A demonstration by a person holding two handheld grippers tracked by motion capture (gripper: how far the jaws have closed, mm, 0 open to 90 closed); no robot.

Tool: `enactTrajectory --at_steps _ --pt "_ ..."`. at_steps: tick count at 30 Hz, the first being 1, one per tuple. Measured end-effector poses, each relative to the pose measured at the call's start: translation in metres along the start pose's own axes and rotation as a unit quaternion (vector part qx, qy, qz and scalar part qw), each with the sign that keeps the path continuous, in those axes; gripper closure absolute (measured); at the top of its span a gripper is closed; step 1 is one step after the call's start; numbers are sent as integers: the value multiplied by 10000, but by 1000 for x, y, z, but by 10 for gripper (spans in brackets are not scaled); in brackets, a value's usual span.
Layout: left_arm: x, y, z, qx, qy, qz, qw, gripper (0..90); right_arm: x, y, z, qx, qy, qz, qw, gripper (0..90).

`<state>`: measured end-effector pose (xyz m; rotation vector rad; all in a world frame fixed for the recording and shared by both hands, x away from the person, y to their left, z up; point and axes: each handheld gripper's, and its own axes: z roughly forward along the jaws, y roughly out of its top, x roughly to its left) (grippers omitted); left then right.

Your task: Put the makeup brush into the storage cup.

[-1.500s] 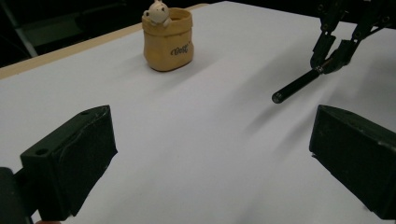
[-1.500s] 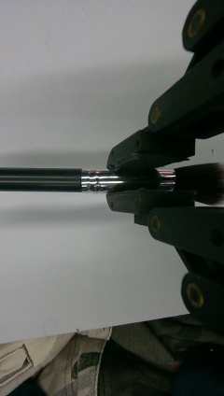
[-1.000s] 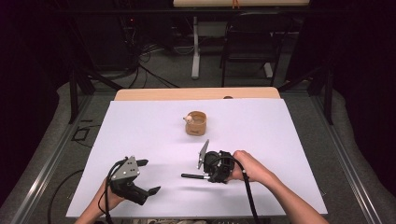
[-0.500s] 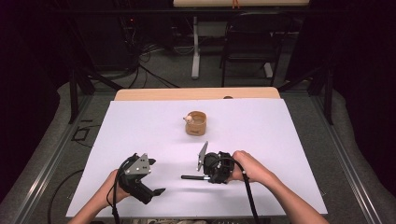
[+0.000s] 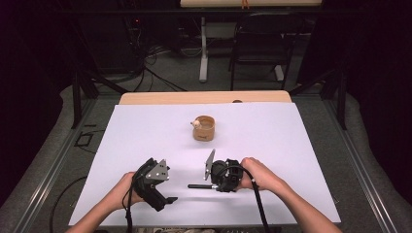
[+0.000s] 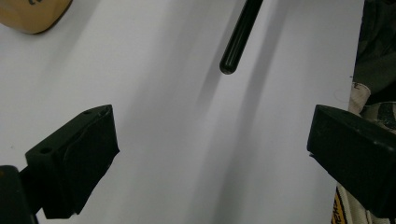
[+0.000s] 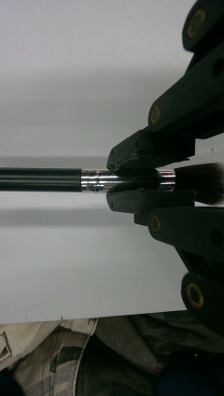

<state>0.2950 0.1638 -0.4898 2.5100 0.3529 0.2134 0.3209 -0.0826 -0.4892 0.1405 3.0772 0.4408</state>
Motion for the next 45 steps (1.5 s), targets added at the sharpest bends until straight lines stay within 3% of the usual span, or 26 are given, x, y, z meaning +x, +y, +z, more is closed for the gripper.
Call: enactTrajectory --at_steps 10,15,18,29,45 --pt "-2 12 10 290 -164 160 9993 94 2 1 0 27 -13 -66 10000 779" --pt "-1 17 15 349 -201 226 9989 200 4 2 1 34 -7 -95 9999 779" --pt "0 20 18 450 -341 246 9981 294 4 2 1 48 -12 -155 9999 779" --pt "3 29 34 573 -666 304 9957 514 7 3 2 77 -12 -186 9998 779" --pt "5 34 51 605 -1048 352 9920 705 8 4 3 83 -54 -265 9996 779"
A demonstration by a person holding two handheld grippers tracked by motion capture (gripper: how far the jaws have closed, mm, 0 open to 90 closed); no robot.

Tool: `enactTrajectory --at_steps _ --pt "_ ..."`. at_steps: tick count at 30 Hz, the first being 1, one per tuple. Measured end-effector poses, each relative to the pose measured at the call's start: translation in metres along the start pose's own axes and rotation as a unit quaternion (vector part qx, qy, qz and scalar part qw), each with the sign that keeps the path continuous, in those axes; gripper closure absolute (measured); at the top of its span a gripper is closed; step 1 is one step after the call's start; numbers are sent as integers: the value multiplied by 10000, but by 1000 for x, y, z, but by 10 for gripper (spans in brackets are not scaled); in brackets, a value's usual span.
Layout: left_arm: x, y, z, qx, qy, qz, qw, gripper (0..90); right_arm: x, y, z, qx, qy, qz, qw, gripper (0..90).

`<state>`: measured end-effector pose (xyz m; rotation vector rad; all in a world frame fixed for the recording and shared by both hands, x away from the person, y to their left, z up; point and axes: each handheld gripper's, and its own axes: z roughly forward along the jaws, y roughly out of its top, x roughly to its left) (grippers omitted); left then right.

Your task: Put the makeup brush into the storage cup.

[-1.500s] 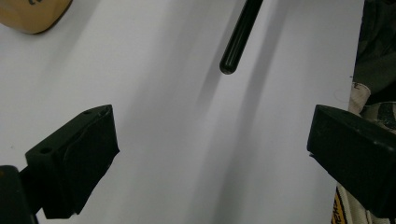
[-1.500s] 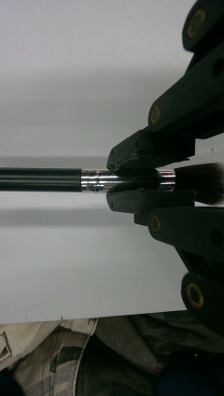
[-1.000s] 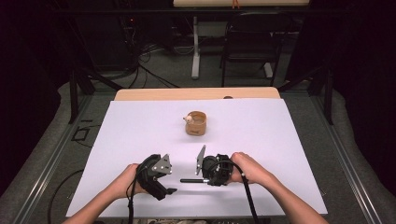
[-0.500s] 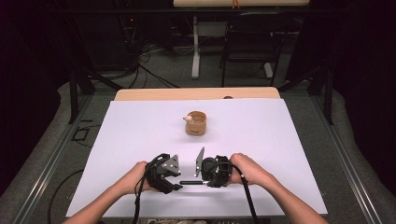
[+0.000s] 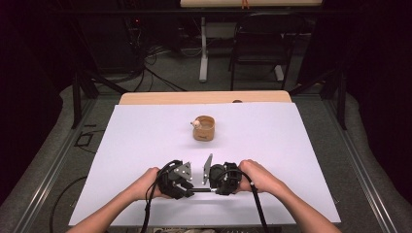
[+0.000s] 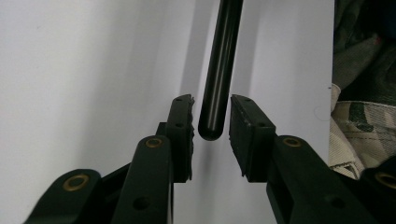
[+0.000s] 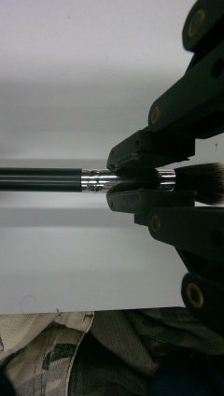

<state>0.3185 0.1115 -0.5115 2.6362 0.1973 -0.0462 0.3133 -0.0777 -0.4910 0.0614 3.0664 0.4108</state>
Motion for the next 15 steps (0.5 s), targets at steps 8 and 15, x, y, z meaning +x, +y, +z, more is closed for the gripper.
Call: enactTrajectory --at_steps 8,15 --pt "4 0 2 -41 -197 -13 9998 756 -1 -1 1 27 -19 37 10000 779" --pt "0 0 6 -44 -207 86 9997 783 -1 -2 3 46 2 -28 10000 768"
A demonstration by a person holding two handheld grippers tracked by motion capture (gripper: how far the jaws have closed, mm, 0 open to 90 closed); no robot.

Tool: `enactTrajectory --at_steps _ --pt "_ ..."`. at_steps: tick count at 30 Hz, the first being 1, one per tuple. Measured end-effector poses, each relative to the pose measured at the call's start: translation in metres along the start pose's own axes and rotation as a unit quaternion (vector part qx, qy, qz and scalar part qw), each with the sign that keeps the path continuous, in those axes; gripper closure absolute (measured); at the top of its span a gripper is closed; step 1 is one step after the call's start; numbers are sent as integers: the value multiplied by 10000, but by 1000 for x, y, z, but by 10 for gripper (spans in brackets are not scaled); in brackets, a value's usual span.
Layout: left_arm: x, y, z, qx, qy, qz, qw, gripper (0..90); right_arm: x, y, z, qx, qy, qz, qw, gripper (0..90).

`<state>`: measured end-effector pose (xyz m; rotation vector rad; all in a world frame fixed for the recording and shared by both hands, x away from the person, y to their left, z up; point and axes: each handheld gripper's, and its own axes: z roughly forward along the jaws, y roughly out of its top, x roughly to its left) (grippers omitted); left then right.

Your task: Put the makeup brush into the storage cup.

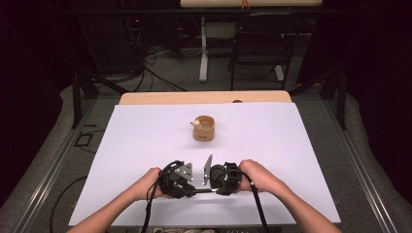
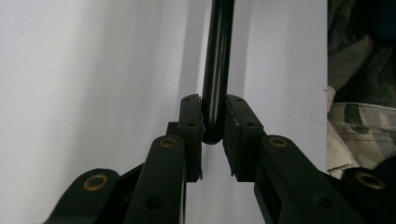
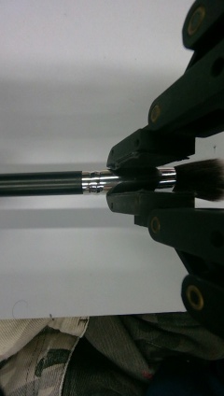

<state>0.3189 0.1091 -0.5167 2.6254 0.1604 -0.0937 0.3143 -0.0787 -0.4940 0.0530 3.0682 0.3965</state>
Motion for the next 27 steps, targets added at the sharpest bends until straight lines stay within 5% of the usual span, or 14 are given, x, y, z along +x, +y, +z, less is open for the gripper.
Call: enactTrajectory --at_steps 6,18,27 --pt "-1 0 0 -1 -152 93 9998 793 -1 -1 1 54 67 -60 9999 761" --pt "-6 0 -3 -86 32 247 9997 796 -7 -6 3 -58 219 7 9997 712" --pt "-7 -9 -6 -346 170 169 9991 795 -13 -9 1 -100 197 215 9995 415"
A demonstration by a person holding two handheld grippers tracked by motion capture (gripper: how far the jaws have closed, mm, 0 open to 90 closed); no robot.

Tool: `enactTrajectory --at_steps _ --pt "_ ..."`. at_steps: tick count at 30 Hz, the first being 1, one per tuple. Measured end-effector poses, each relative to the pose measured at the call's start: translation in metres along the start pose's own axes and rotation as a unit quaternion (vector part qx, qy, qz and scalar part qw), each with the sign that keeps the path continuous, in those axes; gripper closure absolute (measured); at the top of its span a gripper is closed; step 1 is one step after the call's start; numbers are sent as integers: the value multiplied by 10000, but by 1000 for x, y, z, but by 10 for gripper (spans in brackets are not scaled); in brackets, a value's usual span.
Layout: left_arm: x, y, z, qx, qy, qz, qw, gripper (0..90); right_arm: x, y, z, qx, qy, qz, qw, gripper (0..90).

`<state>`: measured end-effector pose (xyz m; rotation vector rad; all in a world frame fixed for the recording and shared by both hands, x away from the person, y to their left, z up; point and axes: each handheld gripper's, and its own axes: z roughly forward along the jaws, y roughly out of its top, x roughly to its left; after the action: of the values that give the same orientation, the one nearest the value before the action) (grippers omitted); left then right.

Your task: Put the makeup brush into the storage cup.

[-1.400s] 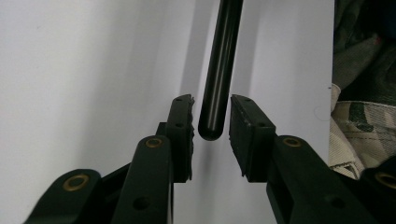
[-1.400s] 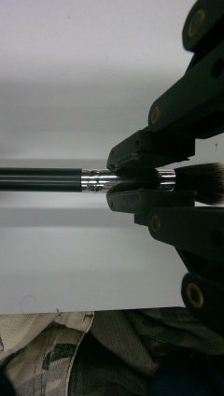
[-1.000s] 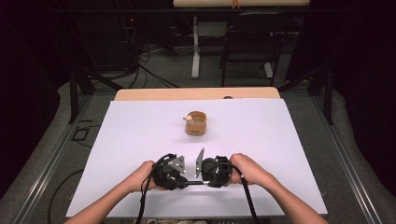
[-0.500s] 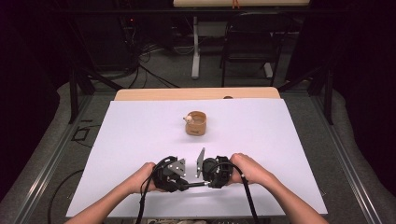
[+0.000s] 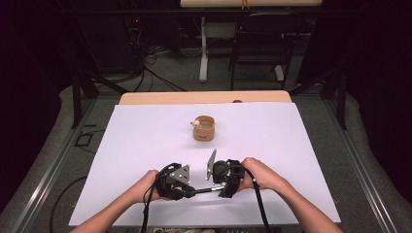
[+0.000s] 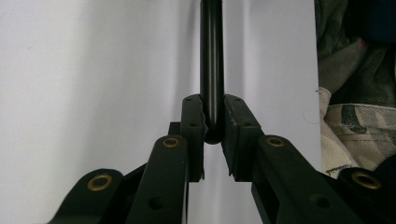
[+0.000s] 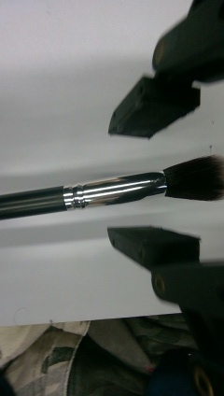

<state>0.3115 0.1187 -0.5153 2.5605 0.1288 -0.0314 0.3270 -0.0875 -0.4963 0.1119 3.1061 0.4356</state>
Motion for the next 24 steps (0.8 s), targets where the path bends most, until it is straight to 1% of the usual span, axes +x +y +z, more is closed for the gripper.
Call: enactTrajectory --at_steps 1,2,3,4,5,6,8,9,10,12,13,15,16,18,19,21,23,24 --pt "0 -2 0 -60 -31 -46 10000 795 0 -1 -1 -38 -13 92 9999 353" --pt "0 -3 -1 -111 -13 -58 9999 795 -1 -2 -2 -85 -27 134 9999 284" --pt "0 -5 -1 -167 18 -68 9998 795 -1 -2 -4 -121 -50 231 9996 226" --pt "0 -6 -1 -196 23 -103 9998 795 -3 -4 -6 -204 -88 275 9994 174" --pt "0 -7 -1 -240 39 -110 9996 795 -3 -5 -7 -283 -125 398 9987 141" --pt "0 -9 -1 -311 52 -144 9994 795 -5 -7 -9 -375 -142 478 9980 133" --pt "1 -10 -2 -337 82 -173 9992 795 -7 -11 -13 -546 -168 622 9964 77" --pt "1 -12 -2 -415 109 -204 9989 795 -8 -13 -15 -577 -190 668 9959 46" --pt "1 -12 -3 -457 163 -240 9985 795 -8 -15 -17 -618 -205 755 9950 32" --pt "2 -14 -4 -562 175 -267 9979 795 -10 -21 -21 -761 -230 890 9929 15" --pt "2 -15 -4 -616 191 -298 9975 795 -11 -24 -22 -817 -255 892 9923 8" --pt "3 -17 -4 -694 214 -346 9968 795 -12 -30 -25 -921 -323 1044 9897 0" --pt "3 -18 -3 -748 209 -389 9962 795 -12 -34 -26 -975 -367 1072 9888 0" --pt "4 -20 -2 -779 233 -402 9959 795 -12 -41 -29 -1036 -423 1167 9868 0" --pt "4 -20 -3 -787 228 -401 9958 795 -12 -45 -30 -1114 -438 1183 9857 0" --pt "5 -22 -4 -818 254 -405 9955 795 -12 -52 -31 -1204 -457 1361 9823 0" --pt "5 -23 -4 -901 255 -448 9946 795 -12 -59 -31 -1277 -462 1510 9792 0" --pt "5 -24 -5 -888 281 -425 9947 795 -12 -61 -30 -1322 -456 1572 9776 0"
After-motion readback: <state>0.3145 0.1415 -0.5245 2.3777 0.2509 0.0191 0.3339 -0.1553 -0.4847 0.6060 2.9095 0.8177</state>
